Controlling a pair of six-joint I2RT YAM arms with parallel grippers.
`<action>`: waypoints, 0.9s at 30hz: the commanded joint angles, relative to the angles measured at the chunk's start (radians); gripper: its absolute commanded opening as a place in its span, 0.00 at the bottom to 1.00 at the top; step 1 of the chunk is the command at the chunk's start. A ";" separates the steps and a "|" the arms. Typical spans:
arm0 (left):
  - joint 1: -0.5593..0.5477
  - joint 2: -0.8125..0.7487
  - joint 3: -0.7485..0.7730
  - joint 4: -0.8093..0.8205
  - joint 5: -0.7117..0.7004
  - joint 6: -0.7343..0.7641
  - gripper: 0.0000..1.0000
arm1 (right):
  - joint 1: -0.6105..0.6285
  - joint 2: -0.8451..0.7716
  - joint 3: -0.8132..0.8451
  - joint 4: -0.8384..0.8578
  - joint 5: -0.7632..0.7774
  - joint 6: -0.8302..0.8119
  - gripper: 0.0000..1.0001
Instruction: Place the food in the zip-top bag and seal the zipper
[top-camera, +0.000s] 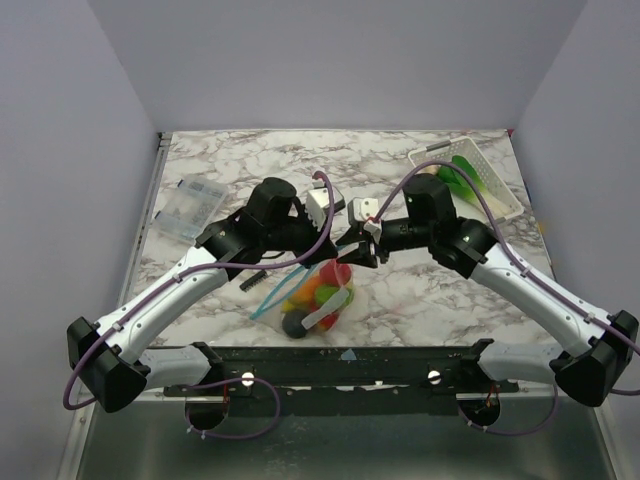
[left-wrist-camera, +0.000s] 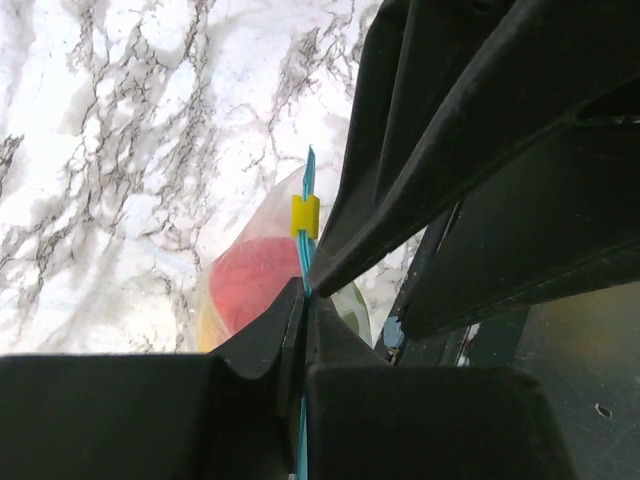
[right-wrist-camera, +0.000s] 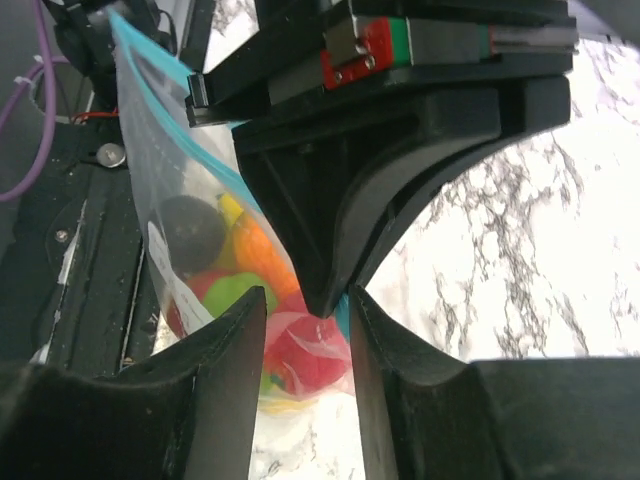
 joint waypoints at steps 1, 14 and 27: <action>-0.004 -0.015 -0.005 0.075 0.008 0.025 0.00 | 0.004 -0.022 0.024 -0.099 0.140 0.038 0.44; -0.007 -0.007 0.000 0.029 -0.012 0.065 0.00 | -0.146 -0.052 -0.025 -0.063 0.040 0.090 0.55; -0.011 0.006 0.015 0.011 -0.016 0.086 0.00 | -0.151 0.047 -0.055 0.065 -0.172 0.069 0.28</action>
